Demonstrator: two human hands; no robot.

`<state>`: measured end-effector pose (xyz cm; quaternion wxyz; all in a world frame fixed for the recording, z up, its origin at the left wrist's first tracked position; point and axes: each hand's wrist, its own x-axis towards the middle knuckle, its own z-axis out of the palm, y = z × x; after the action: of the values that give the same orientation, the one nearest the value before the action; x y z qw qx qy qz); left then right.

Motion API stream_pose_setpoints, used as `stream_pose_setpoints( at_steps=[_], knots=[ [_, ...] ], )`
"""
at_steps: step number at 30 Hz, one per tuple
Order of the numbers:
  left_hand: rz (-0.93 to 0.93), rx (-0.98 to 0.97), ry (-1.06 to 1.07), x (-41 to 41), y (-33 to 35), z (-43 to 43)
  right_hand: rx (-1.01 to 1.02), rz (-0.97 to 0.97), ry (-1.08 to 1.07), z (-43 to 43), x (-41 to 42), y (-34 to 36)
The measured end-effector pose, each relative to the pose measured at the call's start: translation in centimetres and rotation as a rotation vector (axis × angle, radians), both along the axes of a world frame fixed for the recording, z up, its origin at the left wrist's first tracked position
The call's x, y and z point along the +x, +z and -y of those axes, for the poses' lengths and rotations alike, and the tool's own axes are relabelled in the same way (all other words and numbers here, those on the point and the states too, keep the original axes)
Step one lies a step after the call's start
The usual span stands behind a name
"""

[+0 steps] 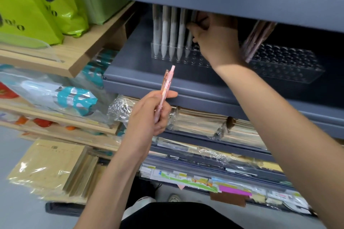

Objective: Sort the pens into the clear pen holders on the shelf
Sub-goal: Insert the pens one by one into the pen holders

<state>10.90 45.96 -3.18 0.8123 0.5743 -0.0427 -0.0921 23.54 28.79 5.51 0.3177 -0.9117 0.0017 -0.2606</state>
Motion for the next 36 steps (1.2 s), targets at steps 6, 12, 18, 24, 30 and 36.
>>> stream_pose_setpoints(
  at_steps=[6,12,18,24,30,36],
  knots=[
    [0.082,0.086,0.005,-1.4,-0.2,-1.0,0.025,0.014,-0.054,-0.2,-1.3,0.2],
    [0.15,0.149,0.032,-1.7,0.8,-2.3,0.427,0.011,0.107,-0.6,-7.7,1.7],
    [0.233,0.13,0.042,-1.8,1.1,-1.4,0.323,-0.199,0.195,-1.1,-14.3,0.8],
    [0.249,0.137,0.005,-2.5,1.3,0.6,0.5,-0.125,0.234,-0.5,-16.9,0.4],
    [0.296,0.18,-0.037,-3.0,2.3,3.4,0.485,-0.104,0.174,2.1,-17.8,-0.4],
    [0.603,0.569,0.097,-1.9,2.6,7.2,0.625,0.118,0.113,8.0,-17.9,0.5]
  ],
)
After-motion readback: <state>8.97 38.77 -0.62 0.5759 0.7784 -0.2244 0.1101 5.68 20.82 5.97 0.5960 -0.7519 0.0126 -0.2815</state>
